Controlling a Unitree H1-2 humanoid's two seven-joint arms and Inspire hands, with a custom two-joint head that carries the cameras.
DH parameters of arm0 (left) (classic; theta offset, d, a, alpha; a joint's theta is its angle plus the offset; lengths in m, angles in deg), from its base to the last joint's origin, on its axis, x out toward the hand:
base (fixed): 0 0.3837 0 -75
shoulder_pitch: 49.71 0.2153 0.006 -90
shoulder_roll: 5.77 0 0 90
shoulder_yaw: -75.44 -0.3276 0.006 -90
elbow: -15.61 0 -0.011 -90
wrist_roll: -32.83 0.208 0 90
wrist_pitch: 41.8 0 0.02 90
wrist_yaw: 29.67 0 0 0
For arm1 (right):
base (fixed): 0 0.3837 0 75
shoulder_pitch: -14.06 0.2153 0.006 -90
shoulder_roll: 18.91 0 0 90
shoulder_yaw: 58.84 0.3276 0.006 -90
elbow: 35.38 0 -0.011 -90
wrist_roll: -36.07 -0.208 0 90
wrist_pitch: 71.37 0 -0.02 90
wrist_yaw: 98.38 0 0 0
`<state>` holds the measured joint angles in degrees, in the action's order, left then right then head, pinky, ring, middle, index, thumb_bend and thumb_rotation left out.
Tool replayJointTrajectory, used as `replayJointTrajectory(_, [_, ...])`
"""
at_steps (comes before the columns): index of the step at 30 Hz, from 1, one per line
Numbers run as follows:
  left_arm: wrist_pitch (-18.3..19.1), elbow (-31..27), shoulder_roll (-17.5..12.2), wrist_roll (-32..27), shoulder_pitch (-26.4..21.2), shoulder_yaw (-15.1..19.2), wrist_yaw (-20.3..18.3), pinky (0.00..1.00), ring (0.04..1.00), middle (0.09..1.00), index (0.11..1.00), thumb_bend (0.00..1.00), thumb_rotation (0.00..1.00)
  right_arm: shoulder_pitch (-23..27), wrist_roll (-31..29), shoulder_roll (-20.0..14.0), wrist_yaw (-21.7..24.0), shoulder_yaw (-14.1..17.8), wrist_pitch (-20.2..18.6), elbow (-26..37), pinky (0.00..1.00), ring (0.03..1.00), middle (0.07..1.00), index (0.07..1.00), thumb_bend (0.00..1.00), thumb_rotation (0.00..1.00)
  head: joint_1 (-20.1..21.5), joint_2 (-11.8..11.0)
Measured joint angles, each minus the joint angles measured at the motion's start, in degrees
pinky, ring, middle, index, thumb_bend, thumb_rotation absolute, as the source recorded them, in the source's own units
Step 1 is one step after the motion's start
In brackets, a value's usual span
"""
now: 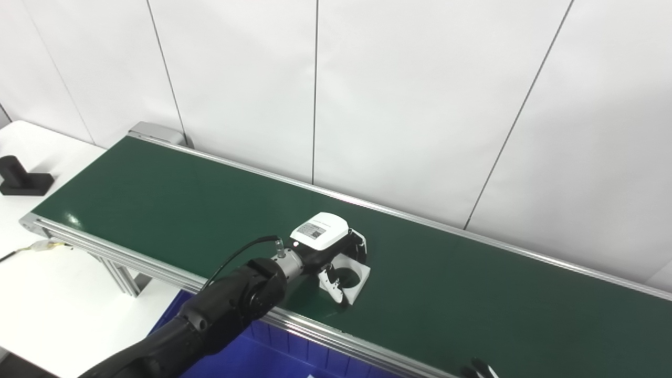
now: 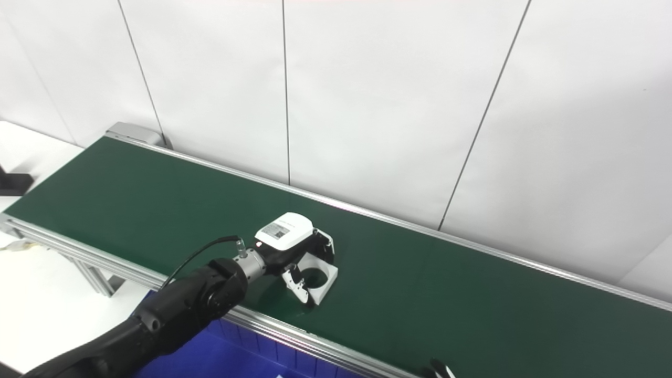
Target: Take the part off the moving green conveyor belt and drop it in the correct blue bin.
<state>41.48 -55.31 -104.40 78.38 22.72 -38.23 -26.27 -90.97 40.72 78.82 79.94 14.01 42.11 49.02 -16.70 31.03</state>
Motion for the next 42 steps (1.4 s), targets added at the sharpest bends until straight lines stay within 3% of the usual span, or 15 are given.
replayJointTrajectory(11, [-0.10,-1.71,0.19,-1.05,0.57,-0.03,-1.50,0.73,0.594,0.523,0.458,0.52,0.00,-0.29,0.00,-0.16,0.05,0.02,0.00,0.17,0.66,0.765,0.821,0.879,0.64,0.97,0.00,0.09])
replayJointTrajectory(20, [-0.16,-3.71,-0.38,-1.29,1.77,1.30,-2.92,0.63,0.525,0.470,0.508,0.52,0.00,-0.24,-0.04,-0.14,0.10,0.03,0.00,0.18,0.67,0.763,0.819,0.878,0.65,0.96,0.35,0.26])
replayJointTrajectory(26, [1.37,-11.62,-4.17,-3.48,6.62,5.97,-7.34,0.67,0.536,0.471,0.504,0.52,0.00,-0.30,-0.02,-0.17,0.11,0.04,0.00,0.22,0.67,0.763,0.820,0.879,0.64,0.95,0.97,0.70])
replayJointTrajectory(31, [1.48,-20.48,-6.03,-8.52,9.96,11.26,-9.67,0.62,0.515,0.466,0.507,0.52,0.00,-0.22,0.22,-0.17,0.11,0.04,0.00,0.46,0.67,0.762,0.821,0.881,0.63,0.95,1.76,1.49])
replayJointTrajectory(37, [1.75,-28.48,-7.33,-12.54,12.43,16.46,-12.18,0.63,0.534,0.476,0.499,0.52,0.00,-0.20,0.19,-0.22,0.24,0.06,0.00,0.53,0.67,0.765,0.817,0.878,0.61,0.94,2.02,2.11])
replayJointTrajectory(42, [3.26,-34.58,-7.43,-14.21,16.02,18.89,-14.87,0.66,0.552,0.471,0.505,0.52,0.00,-0.21,-0.15,-0.48,1.10,0.26,0.00,0.57,0.67,0.766,0.817,0.877,0.61,0.94,2.02,2.64])
